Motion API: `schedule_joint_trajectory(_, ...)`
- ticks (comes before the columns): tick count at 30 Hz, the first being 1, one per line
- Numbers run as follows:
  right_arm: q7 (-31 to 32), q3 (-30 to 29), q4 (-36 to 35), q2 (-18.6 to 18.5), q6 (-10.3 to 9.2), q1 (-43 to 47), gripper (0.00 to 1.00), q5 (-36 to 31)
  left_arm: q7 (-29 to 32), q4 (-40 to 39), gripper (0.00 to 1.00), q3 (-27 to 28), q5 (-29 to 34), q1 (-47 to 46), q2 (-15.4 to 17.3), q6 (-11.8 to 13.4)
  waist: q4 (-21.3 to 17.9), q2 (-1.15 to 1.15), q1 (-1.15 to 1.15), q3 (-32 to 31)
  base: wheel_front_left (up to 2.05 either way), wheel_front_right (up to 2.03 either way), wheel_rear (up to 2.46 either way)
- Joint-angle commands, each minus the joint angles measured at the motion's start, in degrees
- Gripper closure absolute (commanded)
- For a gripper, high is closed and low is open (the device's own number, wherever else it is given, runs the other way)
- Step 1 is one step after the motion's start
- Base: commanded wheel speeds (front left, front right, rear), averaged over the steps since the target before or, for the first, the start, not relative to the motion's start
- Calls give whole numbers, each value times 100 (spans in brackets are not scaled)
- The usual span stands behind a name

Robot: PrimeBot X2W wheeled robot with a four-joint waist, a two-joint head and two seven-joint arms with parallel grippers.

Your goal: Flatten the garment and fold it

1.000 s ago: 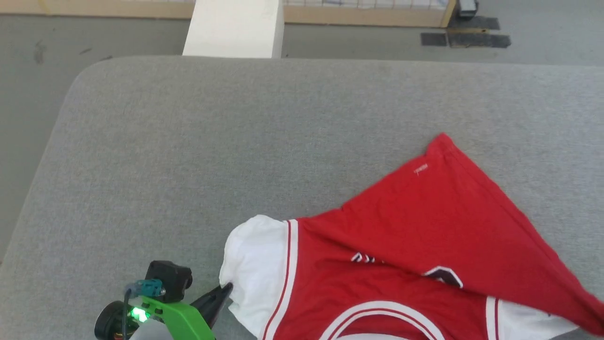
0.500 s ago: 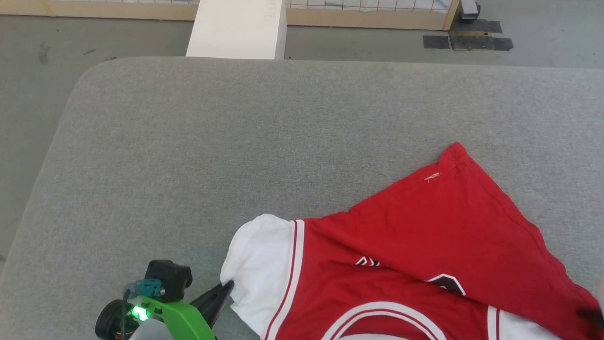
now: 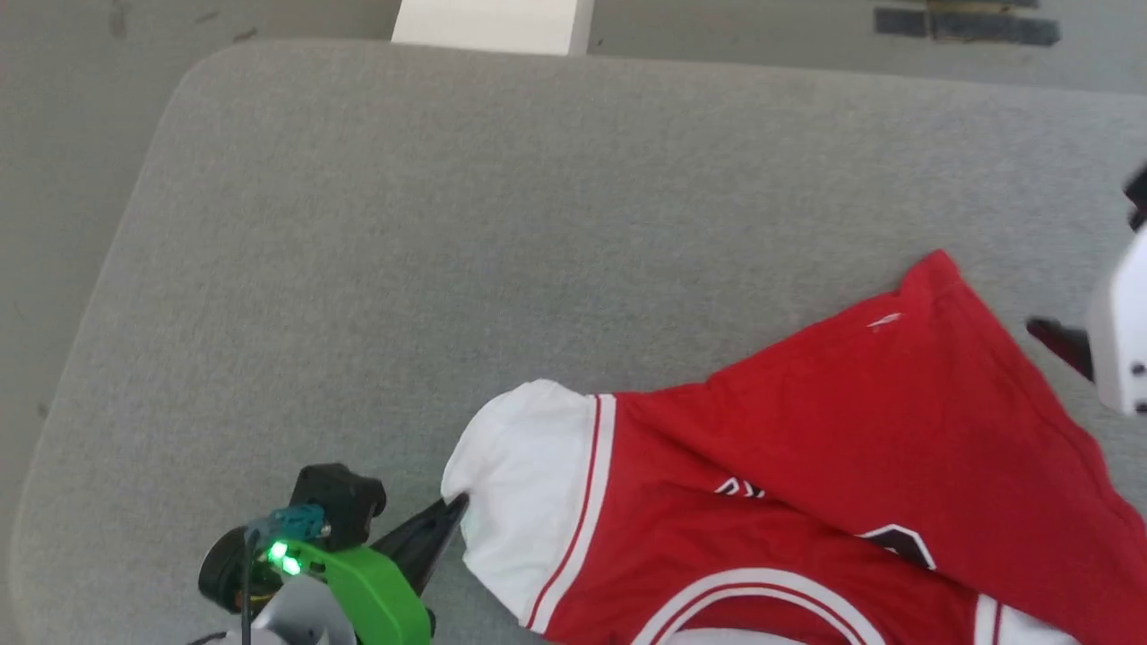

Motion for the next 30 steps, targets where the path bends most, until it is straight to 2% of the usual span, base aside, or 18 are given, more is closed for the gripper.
schedule_joint_trajectory(1, -92, 92, 152, 67, -9, -217, 0, -71, -7, -26, 100, 23, 85, -120, -60, 35, 329, 0, 0, 368, 0, 0, 0)
schedule_joint_trajectory(8, -175, 460, 1155, 36, -9, -856, 0, -408, -44, 32, 100, -37, 201, -303, -332, -21, 709, 0, 0, 771, 0, 0, 0)
schedule_joint_trajectory(18, -249, 1050, 1866, -169, -9, -705, 0, -471, -141, 249, 100, -63, 197, -382, -540, -126, 943, 0, 0, 988, 0, 0, 0)
schedule_joint_trajectory(19, -240, 1123, 1893, -211, -9, -662, 32, -457, -147, 264, 100, -61, 194, -386, -544, -131, 950, 0, 0, 995, 0, 0, 0)
schedule_joint_trajectory(20, -264, 1174, 1922, -249, -9, -627, 53, -436, -153, 281, 100, -57, 192, -392, -548, -139, 956, 0, 0, 1003, 0, 0, 0)
schedule_joint_trajectory(21, -302, 1195, 1948, -269, -9, -611, 88, -421, -158, 294, 100, -54, 190, -398, -551, -144, 958, 0, 0, 1008, 0, 0, 0)
schedule_joint_trajectory(22, -342, 1217, 1973, -282, -9, -602, 100, -404, -162, 308, 100, -50, 186, -403, -554, -147, 959, 0, 0, 1007, 0, 0, 0)
schedule_joint_trajectory(30, -1067, 1278, 2079, -324, -9, -766, 100, -207, -177, 372, 100, -30, 157, -404, -535, -151, 819, 0, 0, 794, 0, 0, 0)
